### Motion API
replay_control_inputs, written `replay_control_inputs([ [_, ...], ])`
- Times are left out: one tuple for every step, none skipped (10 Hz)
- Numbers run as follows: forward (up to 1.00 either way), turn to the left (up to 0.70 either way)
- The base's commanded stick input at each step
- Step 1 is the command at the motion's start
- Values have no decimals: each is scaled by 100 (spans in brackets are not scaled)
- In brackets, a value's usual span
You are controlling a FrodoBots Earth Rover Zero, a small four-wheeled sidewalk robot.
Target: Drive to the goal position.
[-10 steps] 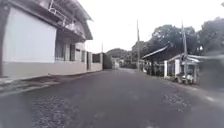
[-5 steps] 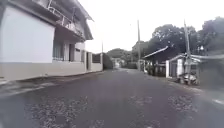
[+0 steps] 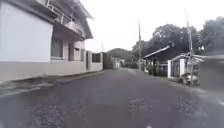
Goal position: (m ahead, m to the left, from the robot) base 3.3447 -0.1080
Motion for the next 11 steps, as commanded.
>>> replay_control_inputs([
  [50,0],
  [50,0],
  [50,0],
  [50,0],
  [50,0],
  [50,0],
  [50,0],
  [50,0],
  [50,0],
  [50,0],
  [50,0],
])
